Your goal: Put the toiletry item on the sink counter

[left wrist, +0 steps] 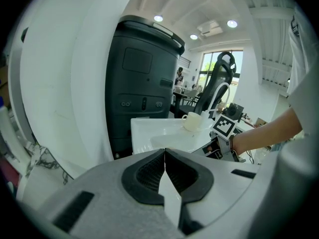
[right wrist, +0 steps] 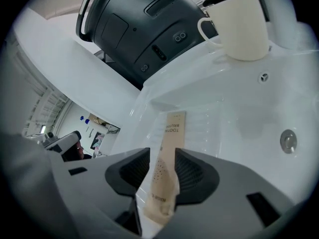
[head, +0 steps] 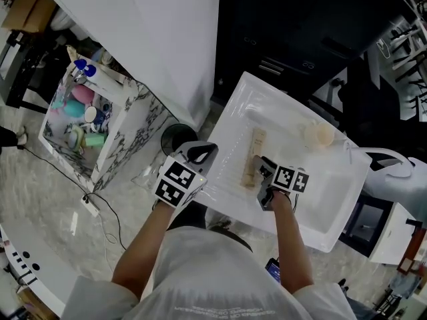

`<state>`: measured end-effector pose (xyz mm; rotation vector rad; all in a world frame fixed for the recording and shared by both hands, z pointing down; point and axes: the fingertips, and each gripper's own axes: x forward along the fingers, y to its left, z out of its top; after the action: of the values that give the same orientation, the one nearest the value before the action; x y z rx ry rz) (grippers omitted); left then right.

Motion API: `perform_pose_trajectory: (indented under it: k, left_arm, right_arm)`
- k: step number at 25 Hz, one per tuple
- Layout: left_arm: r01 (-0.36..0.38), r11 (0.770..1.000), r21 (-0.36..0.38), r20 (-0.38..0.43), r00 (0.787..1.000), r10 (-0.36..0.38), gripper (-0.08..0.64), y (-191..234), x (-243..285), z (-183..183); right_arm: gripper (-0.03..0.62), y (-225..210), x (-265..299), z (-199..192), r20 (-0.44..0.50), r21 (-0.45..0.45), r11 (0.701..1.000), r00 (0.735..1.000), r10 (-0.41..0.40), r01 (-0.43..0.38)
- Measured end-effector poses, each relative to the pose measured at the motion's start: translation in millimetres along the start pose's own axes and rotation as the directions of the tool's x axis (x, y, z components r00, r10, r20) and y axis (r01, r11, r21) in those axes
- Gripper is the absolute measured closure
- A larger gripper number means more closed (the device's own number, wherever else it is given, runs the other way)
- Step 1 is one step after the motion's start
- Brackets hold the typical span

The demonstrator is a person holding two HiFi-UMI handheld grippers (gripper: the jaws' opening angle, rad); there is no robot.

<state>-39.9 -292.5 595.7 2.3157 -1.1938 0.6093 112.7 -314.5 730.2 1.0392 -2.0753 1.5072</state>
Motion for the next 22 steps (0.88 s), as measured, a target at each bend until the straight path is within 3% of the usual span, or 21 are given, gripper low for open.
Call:
perform_pose_trajectory:
  k: [8,13,19,22]
  left_arm:
    - [-0.002,1.0,0.017,0.015,1.0,0.002,0.549,-12,-10,5]
    - [-0.005,0.999,0.046,0.035,0.999,0.004,0.549,-25,-15,16]
    - [0.002,0.995,0.1,0.069,0.998,-0.009,0.549,-44,-17,38]
    - [0.015,0.992,0.128,0.091,0.996,-0.027,0.549,-56,-17,53]
  right_arm:
    - [0.449,2,-20,5,0.032,-0.055,0.998,0.999,-0.023,0.025]
    - [0.449,-1,-53,17,0.097,-0.113,0.99,0.993,-0.072,0.083]
    - [0.482,-4,-114,43,0.253,-0.22,0.957,0.958,-0.132,0.19]
    - [0.562,-2,-150,52,0.325,-0.243,0.94,0.933,-0.153,0.239]
